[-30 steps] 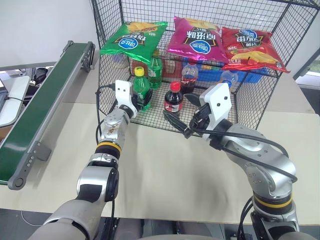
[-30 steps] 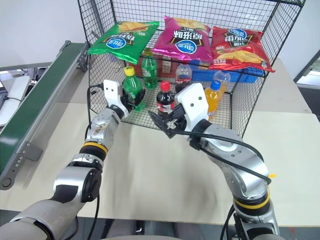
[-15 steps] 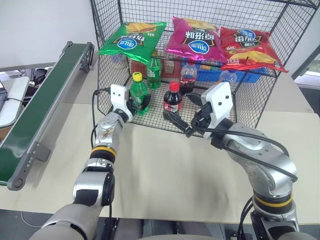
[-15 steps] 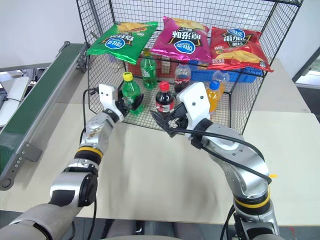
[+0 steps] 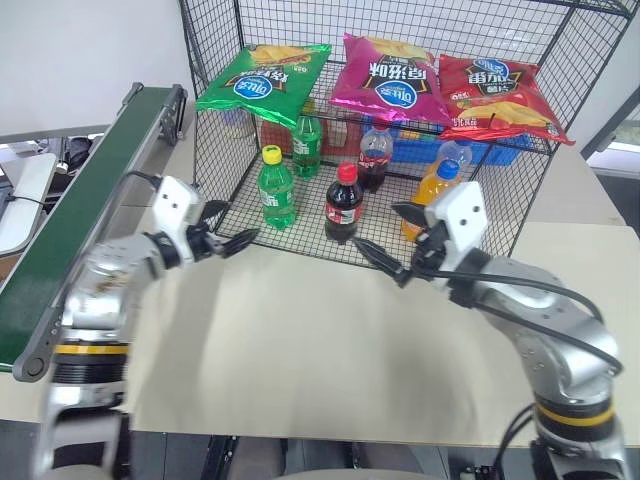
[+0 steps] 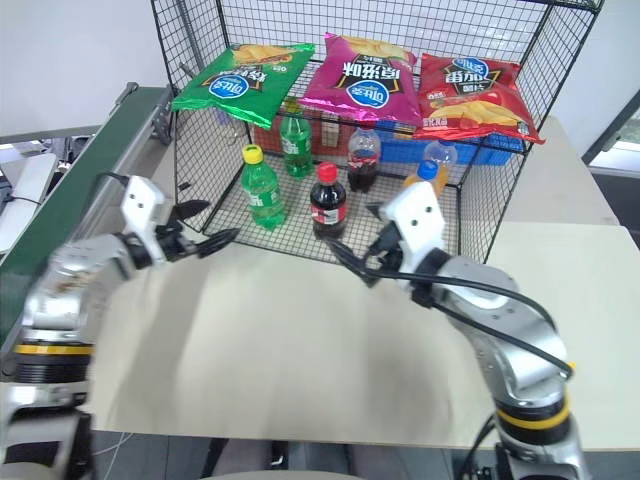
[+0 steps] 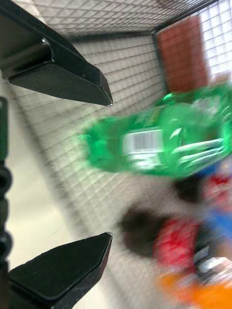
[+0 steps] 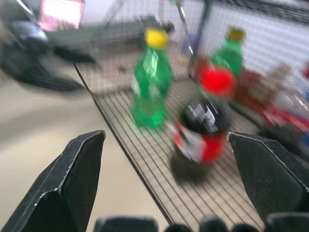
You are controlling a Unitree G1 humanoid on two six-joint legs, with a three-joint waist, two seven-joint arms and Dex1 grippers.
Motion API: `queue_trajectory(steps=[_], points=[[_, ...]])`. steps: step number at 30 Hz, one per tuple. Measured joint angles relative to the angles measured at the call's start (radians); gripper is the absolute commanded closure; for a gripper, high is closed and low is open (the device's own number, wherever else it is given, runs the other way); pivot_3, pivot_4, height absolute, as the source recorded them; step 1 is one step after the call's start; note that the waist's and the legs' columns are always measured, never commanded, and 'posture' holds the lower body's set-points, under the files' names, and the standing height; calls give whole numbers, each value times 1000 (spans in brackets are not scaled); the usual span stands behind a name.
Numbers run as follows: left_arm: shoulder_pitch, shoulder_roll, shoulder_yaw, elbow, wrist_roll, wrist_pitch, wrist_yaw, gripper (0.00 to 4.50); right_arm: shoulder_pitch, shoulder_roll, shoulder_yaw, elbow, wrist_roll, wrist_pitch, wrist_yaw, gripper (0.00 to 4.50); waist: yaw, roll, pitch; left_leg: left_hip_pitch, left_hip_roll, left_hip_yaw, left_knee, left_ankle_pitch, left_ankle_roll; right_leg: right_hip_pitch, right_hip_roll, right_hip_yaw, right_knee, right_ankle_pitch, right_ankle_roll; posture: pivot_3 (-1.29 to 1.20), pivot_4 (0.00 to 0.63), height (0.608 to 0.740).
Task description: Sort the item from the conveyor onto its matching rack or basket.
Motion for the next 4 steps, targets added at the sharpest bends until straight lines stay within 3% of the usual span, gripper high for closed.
queue_trajectory(steps=[4], points=[[-41,60,16,-66,-51,52,-61,43,0,-37,-44,-16,52,0,48,0,2,1,0,1,-1,2,0,-1,1,2,0,0,0,0,0,0,150,740]])
